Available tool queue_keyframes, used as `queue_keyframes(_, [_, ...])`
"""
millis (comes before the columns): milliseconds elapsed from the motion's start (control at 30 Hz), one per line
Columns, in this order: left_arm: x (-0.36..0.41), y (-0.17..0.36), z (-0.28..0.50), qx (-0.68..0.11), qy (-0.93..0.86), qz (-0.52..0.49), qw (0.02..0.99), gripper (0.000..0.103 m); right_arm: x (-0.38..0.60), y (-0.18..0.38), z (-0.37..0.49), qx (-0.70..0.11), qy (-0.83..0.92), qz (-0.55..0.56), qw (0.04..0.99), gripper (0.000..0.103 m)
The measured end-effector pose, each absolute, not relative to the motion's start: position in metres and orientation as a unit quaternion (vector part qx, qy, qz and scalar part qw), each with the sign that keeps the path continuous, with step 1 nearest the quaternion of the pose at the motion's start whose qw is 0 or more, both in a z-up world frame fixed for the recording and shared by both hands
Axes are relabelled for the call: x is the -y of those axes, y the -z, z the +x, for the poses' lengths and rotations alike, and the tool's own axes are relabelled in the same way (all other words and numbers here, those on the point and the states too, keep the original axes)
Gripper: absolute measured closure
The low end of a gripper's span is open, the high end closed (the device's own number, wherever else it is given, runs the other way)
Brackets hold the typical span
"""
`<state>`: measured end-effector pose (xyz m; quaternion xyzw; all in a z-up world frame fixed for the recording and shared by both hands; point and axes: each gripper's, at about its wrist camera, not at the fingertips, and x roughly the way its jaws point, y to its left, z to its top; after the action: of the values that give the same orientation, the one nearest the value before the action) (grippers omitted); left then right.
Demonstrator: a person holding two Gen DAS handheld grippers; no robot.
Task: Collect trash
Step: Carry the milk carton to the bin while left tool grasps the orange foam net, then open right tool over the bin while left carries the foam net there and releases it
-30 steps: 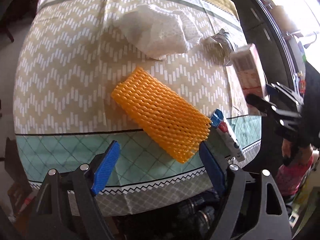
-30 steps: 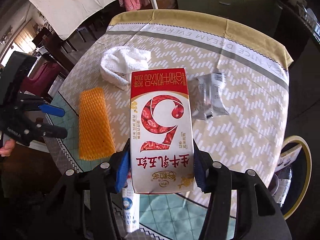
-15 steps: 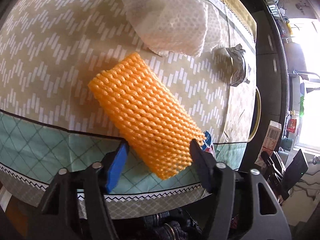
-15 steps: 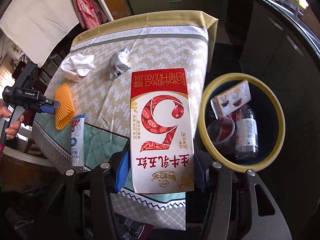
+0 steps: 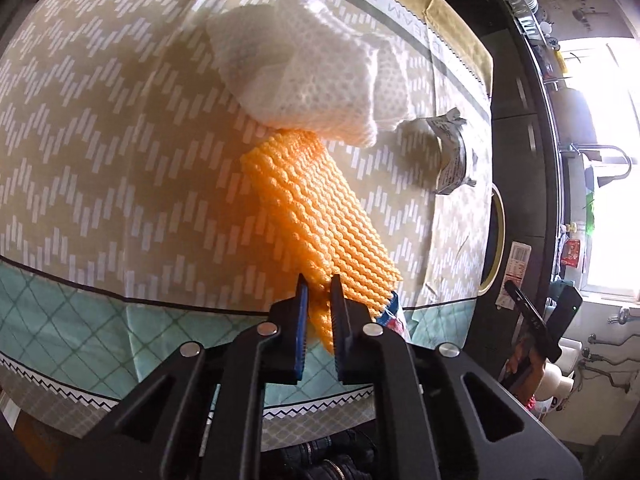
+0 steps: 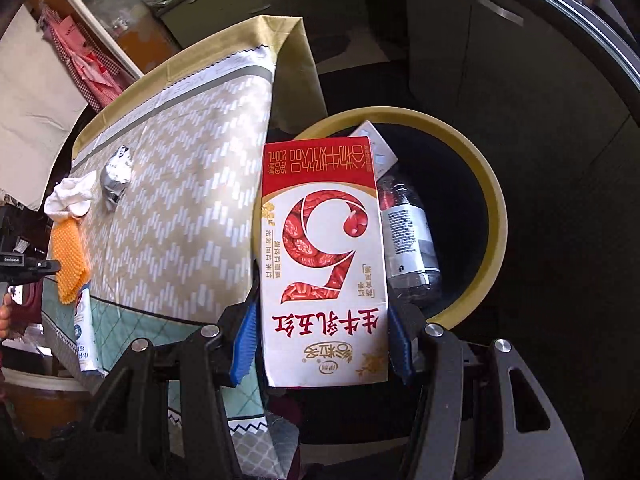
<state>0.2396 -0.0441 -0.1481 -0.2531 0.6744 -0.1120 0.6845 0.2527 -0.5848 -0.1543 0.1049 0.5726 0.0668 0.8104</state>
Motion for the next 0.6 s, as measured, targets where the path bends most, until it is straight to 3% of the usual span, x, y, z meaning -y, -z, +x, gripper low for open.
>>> queue_keyframes(600, [0.072,0.036,0.217,-0.609,0.189,-0.183,0.748,0.093,0.629,0.218,0.319,-0.598,0.002,0.139,0.789,0.049])
